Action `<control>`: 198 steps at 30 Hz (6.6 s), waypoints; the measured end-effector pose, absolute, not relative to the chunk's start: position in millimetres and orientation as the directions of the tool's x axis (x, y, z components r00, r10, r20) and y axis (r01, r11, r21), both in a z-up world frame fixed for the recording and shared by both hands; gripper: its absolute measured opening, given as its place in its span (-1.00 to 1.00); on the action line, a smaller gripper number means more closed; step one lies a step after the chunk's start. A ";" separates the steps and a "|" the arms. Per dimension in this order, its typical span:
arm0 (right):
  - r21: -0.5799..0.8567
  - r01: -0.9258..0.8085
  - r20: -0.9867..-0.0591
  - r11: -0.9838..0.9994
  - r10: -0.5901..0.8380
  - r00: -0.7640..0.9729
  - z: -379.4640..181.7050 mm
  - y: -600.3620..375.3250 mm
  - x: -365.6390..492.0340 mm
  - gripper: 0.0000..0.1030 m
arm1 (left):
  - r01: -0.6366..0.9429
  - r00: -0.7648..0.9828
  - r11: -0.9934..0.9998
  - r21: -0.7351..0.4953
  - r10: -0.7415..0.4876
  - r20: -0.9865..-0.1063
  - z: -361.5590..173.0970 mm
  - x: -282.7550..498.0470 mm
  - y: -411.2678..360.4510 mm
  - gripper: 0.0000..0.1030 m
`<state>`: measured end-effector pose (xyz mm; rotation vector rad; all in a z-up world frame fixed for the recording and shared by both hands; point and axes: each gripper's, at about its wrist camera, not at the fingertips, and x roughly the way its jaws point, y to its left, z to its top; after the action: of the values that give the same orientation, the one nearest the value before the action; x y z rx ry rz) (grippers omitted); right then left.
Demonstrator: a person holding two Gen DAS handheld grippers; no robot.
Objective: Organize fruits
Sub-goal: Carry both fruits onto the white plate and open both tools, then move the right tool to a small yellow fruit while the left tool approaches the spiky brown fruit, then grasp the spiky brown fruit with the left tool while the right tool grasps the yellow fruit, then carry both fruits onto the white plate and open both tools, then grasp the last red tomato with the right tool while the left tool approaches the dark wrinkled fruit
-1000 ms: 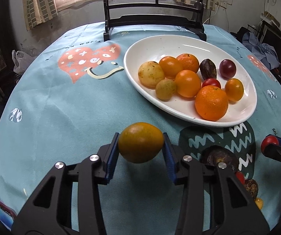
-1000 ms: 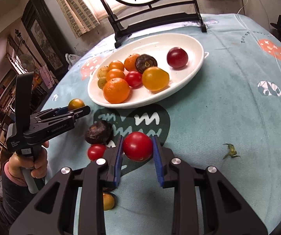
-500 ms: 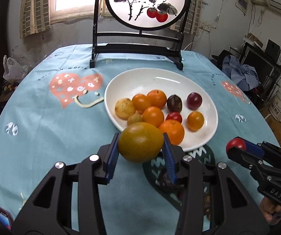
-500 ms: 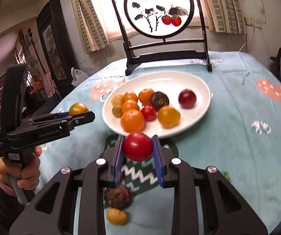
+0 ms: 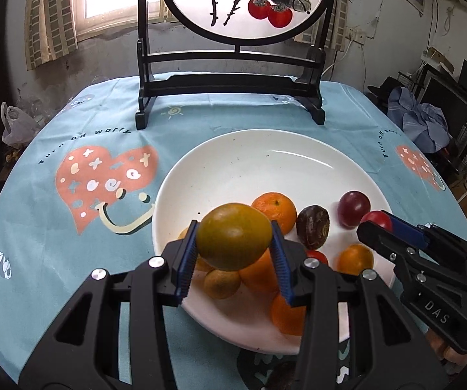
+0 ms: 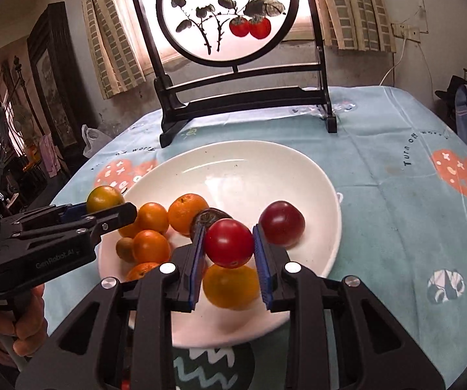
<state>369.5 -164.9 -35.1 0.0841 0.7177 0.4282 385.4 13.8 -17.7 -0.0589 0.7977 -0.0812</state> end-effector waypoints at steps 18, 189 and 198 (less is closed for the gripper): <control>0.275 -0.398 -0.605 0.875 0.479 0.636 -25.2 -178.1 302.4 0.17 | 0.024 0.768 1.000 -0.006 -0.022 -0.640 0.1 318.2 7.0 0.91; 0.141 -0.556 -0.742 0.819 0.459 0.489 -63.8 -120.4 239.6 -0.41 | -0.260 0.706 0.956 -0.133 0.094 -0.702 -22.0 263.4 78.8 0.94; 0.195 -0.440 -0.683 0.877 0.443 0.581 -45.7 -169.9 241.1 -0.41 | -0.201 0.688 0.973 -0.109 0.062 -0.723 -30.7 267.2 64.8 0.94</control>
<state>241.1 -169.9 -45.7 0.0042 0.7990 0.5158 267.2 64.8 -30.7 -0.1853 0.7997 0.1481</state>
